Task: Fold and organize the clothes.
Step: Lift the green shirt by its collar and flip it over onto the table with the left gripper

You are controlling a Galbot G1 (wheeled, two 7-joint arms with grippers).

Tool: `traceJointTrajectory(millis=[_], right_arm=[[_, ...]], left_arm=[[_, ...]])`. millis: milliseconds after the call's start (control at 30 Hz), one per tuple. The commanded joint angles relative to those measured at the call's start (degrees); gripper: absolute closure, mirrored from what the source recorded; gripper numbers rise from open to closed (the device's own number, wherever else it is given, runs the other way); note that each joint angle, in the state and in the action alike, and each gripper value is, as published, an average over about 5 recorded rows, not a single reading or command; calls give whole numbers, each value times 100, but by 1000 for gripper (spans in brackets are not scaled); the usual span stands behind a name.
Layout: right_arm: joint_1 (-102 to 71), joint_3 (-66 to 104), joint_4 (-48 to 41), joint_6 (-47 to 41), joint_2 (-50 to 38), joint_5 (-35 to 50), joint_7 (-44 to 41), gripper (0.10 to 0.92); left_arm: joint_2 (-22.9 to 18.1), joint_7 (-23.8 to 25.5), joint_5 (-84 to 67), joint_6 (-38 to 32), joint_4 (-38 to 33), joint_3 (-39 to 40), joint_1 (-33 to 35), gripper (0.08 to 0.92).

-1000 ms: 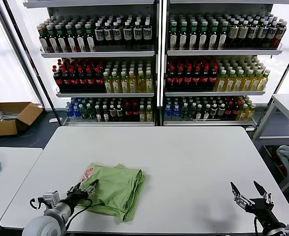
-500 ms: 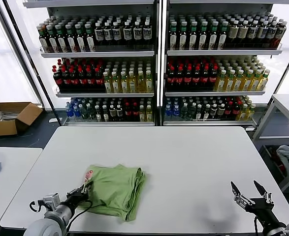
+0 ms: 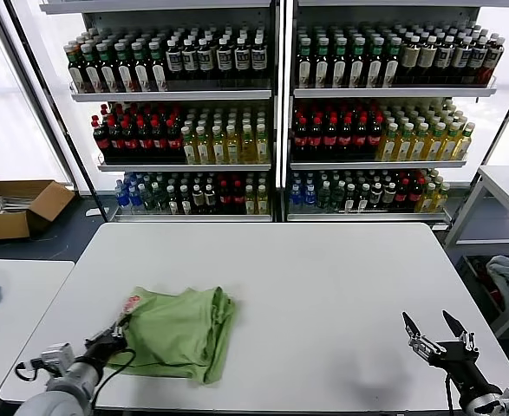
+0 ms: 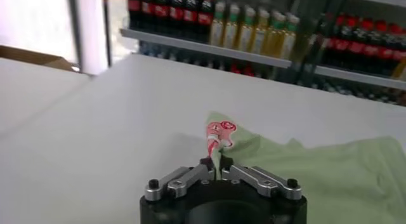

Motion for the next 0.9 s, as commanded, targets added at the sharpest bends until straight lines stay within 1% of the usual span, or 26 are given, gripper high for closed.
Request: traceJointTrajectory(millis=[33, 300, 400, 467, 567, 633, 700, 800, 900], right_arm=[[69, -80, -19, -14, -2, 84, 4, 203], [104, -69, -48, 7, -40, 131, 3, 203], [96, -52, -57, 19, -38, 145, 2, 203], [96, -59, -53, 22, -32, 144, 3, 203], [83, -64, -29, 18, -57, 144, 6, 203], [66, -41, 2, 8, -84, 143, 11, 203], [25, 9, 59, -9, -96, 139, 17, 203], [-109, 112, 184, -36, -103, 127, 23, 203], [-241, 244, 312, -74, -109, 116, 32, 203]], left_arm=[[720, 63, -613, 2, 209, -2159, 387, 891], [1679, 68, -812, 55, 651, -3006, 534, 891], [1800, -49, -835, 119, 396, -3034, 580, 891], [1749, -325, -953, 165, -108, -2829, 553, 891], [1529, -996, -1095, 185, -1148, -2030, 441, 891], [1307, -1419, -1101, 188, -1742, -1208, 325, 891], [1105, -1824, -1136, 191, -2130, -257, 206, 891], [873, -2347, -1181, 193, -2345, 1180, 153, 891], [653, -2883, -1370, 190, -2181, 2434, 14, 891]])
